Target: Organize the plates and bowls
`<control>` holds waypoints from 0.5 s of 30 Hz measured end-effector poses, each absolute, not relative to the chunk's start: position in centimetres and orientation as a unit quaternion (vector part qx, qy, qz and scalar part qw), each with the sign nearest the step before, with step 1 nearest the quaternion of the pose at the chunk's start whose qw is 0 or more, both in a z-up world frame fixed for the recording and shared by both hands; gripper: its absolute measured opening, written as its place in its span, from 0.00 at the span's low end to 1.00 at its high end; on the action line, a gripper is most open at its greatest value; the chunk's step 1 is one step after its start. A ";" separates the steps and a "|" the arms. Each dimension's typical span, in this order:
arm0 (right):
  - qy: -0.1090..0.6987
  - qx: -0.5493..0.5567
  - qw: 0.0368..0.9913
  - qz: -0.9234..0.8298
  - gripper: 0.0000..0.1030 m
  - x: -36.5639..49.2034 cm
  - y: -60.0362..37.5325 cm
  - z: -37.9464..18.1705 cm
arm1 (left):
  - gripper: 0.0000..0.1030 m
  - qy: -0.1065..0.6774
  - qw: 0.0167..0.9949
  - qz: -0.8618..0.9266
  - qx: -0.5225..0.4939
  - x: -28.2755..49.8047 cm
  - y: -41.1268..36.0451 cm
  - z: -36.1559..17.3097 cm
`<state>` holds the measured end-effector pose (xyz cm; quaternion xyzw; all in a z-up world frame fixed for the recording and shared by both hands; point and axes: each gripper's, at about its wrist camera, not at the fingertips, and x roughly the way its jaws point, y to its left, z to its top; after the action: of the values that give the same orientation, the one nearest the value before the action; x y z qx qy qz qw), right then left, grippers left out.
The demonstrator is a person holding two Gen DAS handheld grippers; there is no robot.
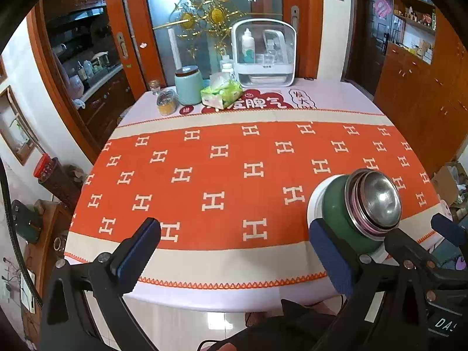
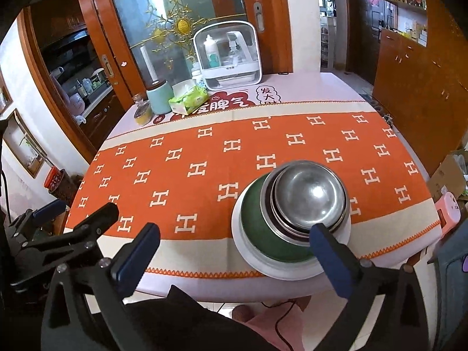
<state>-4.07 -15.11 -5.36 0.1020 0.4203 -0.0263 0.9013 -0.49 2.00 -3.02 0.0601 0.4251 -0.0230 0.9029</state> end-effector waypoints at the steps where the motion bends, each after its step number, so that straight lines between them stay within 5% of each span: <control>1: 0.418 0.102 0.902 -0.025 1.00 -4.2 -15.1 -5.3 | 0.98 0.422 0.904 -0.023 0.058 -0.6 2.0 -2.9; 15: 0.407 0.105 0.907 -0.026 1.00 -5.6 -15.7 -5.0 | 0.98 0.415 0.907 -0.030 0.057 -1.9 1.3 -2.5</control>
<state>-5.61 -15.73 -5.03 0.1046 0.4069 -0.0259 0.9071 -1.87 1.31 -2.54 0.0573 0.4152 -0.0304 0.9074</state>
